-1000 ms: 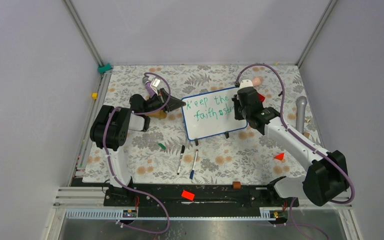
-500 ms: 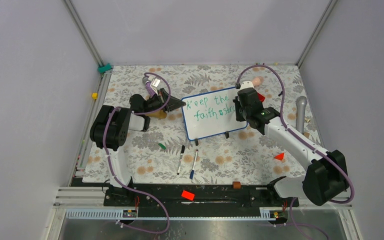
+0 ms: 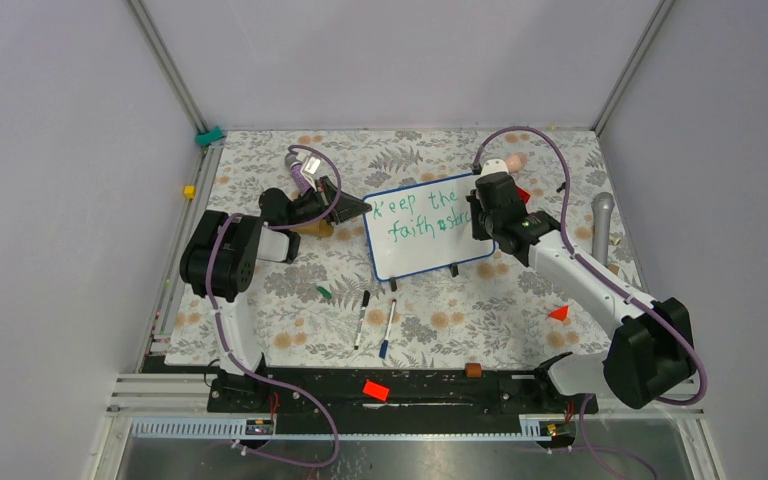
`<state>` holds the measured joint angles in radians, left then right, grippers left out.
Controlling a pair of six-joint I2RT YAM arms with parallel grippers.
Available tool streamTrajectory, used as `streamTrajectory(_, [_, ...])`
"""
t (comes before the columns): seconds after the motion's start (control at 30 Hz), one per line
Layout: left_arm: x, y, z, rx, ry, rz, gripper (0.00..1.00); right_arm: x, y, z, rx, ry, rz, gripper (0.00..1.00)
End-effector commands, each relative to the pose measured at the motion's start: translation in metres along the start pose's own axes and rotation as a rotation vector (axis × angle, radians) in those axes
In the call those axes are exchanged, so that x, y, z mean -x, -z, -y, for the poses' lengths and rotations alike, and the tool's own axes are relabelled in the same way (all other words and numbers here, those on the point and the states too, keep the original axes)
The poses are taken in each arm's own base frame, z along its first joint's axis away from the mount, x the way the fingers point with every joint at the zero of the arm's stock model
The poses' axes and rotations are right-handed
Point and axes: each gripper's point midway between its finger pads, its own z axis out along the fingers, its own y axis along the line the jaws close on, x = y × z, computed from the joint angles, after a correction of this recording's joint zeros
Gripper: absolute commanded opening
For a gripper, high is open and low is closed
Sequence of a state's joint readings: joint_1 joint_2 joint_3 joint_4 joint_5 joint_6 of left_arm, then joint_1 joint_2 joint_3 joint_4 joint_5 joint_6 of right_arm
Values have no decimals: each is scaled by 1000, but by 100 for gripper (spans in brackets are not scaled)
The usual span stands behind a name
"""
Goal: Write a sentence on the whiteboard
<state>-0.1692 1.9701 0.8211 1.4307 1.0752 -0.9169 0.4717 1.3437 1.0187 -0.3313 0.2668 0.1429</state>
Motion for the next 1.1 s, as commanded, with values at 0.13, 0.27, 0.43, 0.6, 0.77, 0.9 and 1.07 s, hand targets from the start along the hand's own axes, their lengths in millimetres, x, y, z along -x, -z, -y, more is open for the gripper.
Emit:
streamTrajectory(0.13, [-4,-2,19,-82,-111,-48,0,39,5,-8,47,-31,112,0])
streamTrajectory(0.27, [-4,-2,19,-82,-112,-48,0,42,5,-12,63,-31,114,0])
streamTrajectory(0.43, [-4,-2,19,-82,-112,-48,0,47,7,-13,70,-33,128,0])
streamTrajectory(0.6, [-3,-2,19,-82,-112,-47,0,44,5,-14,71,-30,114,0])
streamTrajectory(0.77, [-4,-2,19,-82,-112,-48,0,39,9,-9,56,-31,108,0])
streamTrajectory(0.9, [-4,-2,18,-81,-111,-47,0,40,26,-2,49,-47,150,0])
streamTrajectory(1.07, [-4,-1,19,-81,-113,-47,0,37,32,4,35,-57,160,0])
